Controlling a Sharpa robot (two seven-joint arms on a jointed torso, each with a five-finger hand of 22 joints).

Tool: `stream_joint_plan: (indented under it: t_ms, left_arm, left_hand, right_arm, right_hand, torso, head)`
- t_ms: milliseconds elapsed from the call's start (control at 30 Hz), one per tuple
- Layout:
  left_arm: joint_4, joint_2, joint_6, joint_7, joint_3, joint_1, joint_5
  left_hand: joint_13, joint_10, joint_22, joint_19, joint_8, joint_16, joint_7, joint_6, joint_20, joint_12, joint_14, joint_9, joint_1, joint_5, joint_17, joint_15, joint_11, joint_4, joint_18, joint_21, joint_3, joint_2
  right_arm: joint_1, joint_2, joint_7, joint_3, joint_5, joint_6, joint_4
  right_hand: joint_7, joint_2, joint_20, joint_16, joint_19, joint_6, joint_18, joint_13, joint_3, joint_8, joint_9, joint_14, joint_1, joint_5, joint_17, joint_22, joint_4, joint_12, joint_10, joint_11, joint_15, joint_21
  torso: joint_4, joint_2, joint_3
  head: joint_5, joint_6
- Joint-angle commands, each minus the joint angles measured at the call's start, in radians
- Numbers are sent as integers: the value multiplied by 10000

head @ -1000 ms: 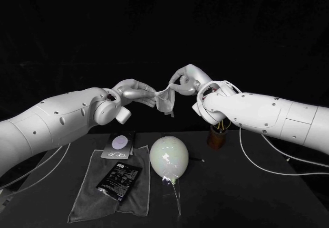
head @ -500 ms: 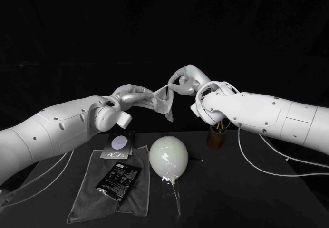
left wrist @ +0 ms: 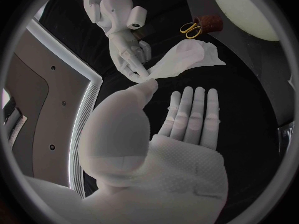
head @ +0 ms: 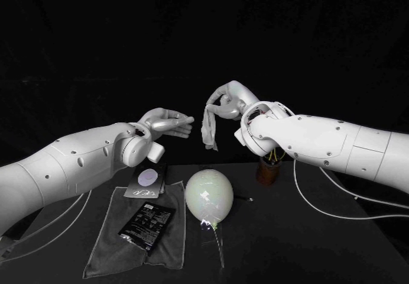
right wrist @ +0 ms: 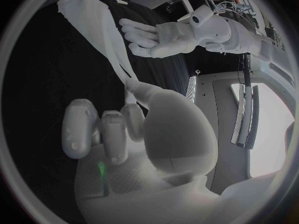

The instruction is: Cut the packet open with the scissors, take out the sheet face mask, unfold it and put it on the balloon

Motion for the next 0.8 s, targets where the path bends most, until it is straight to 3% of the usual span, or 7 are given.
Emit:
stream_joint_plan:
  t_ms: [33, 467, 667, 800]
  left_arm:
    - [49, 53, -489, -329, -4, -44, -625]
    - [323, 87, -543, -329, -50, -240, -867]
    - [464, 105, -533, -159, -55, -353, -670]
    - [505, 178, -507, -175, -57, -451, -478]
  left_hand:
    - [-7, -219, -119, -76, -65, -3, 652, -187, 1, 18, -163, -225, 247, -14, -23, 33, 47, 57, -147, -147, -379, 11]
    - [29, -507, -416, 232, 259, 221, 455, -103, -4, 431, -210, -892, 1111, -15, -48, -1, -10, 190, -108, -410, -1519, 305]
    - [92, -120, -443, 772, 397, 513, 372, 292, -29, 835, 300, -1269, 1427, -18, 40, -193, -197, 287, 101, -282, -1788, 471]
    - [74, -78, -463, 1054, 359, 647, 432, 429, -65, 927, 563, -1534, 1629, -17, 92, -254, -201, 330, 149, -220, -1840, 590]
  right_arm:
    - [11, 28, -145, 10, -102, -121, 3]
    - [11, 13, -358, 10, -139, -293, 29]
    - [11, 44, -374, 10, -139, -322, 27]
    - [11, 39, -374, 10, -139, -345, 42]
  right_hand:
    - [6, 64, -28, 31, 42, 58, -96, 318, 58, 36, 308, 873, 15, 26, 2200, 1873, 16, 9, 83, -3, -80, 31]
    - [3, 63, -29, 39, 52, 64, -99, 321, 76, 45, 309, 880, 21, 26, 2216, 1878, 2, 9, 89, -6, -85, 48]
    - [3, 63, -29, 36, 55, 65, -100, 321, 80, 47, 310, 878, 22, 26, 2209, 1879, -2, 8, 89, -7, -86, 54]
    - [3, 63, -29, 36, 55, 65, -100, 321, 80, 47, 310, 878, 22, 26, 2209, 1879, -2, 8, 89, -7, -86, 54]
  torso:
    - [3, 0, -3]
    - [5, -2, -1]
    - [0, -1, 1]
    - [-4, 4, -3]
  head:
    - [-9, 7]
    - [-47, 1]
    - [-54, 22]
    - [-32, 22]
